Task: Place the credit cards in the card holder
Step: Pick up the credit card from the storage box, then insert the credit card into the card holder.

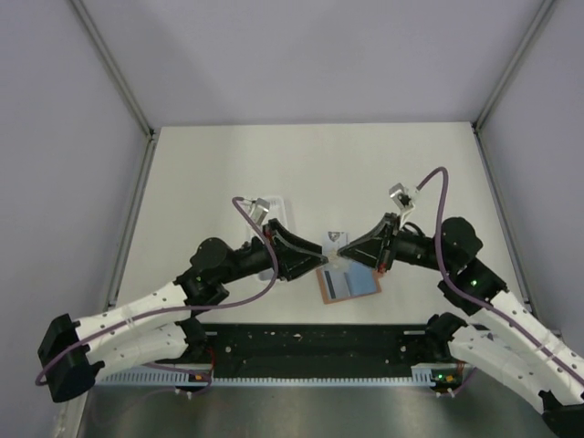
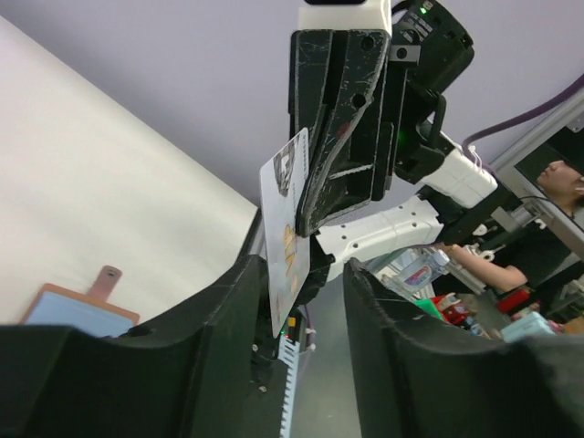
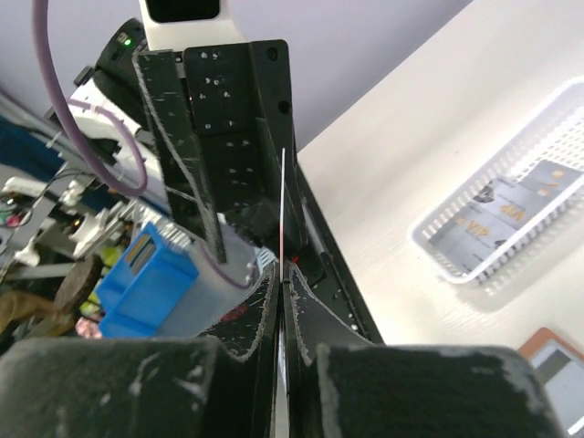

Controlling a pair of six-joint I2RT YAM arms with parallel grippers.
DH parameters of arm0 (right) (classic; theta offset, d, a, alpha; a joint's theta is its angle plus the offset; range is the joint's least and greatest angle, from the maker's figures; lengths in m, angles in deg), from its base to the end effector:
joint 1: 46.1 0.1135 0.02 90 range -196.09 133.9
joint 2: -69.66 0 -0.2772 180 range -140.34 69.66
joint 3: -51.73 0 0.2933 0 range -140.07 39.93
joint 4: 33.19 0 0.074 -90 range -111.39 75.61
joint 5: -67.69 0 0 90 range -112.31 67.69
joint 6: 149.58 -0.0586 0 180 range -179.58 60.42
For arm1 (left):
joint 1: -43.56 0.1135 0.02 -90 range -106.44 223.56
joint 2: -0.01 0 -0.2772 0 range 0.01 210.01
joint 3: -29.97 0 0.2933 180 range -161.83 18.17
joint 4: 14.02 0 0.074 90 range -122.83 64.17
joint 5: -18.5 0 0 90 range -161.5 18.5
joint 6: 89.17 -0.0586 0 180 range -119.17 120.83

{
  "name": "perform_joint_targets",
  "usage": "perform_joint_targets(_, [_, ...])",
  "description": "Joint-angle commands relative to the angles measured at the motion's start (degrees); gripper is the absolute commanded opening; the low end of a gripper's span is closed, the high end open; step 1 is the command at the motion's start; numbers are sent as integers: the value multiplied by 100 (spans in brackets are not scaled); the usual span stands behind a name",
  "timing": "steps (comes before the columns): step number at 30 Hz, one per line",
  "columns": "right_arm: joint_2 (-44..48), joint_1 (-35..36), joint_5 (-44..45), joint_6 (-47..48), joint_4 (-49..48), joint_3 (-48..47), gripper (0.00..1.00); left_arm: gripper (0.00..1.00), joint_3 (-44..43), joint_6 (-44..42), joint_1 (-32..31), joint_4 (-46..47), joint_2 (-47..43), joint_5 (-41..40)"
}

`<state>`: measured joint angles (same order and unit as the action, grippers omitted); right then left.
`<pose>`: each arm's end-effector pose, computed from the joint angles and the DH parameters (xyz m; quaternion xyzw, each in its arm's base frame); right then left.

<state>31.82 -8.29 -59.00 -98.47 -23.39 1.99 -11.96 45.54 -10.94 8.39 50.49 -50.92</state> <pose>0.1437 0.1558 0.3485 -0.2204 0.6609 0.5953 0.4004 0.1335 -0.2226 0.3146 0.1919 0.5925 -0.6613 0.4181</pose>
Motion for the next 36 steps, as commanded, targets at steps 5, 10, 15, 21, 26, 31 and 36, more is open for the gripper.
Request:
perform_joint_targets(5, [1147, -1, 2022, 419, 929, -636, 0, 58, 60, -436, -8, -415, -916, -879])
perform_joint_targets(10, [1534, 8, 3999, -1897, 1527, -970, 0, 58, 51, -507, -8, -907, -1268, -1222])
perform_joint_targets(15, [1736, 8, 4564, -4588, 1527, -1032, 0, 58, 25, -428, -8, -1180, -1365, -1512])
perform_joint_targets(21, [1912, -1, 4662, -6654, 1501, -857, 0, 58, 7, -314, -8, -1365, -1348, -1636])
perform_joint_targets(26, [1948, -1, 4240, -8140, 255, -32, 0, 58, 25, -208, -8, -1435, -1339, -1706])
perform_joint_targets(31, [1746, -1, 3942, -8643, -1002, 409, 0, 57, 25, -103, -8, -1462, -1312, -1697])
perform_joint_targets(36, [1623, -1, 3880, -8758, -1514, 515, 0, 57, 86, -68, -8, -1479, -1418, -1741])
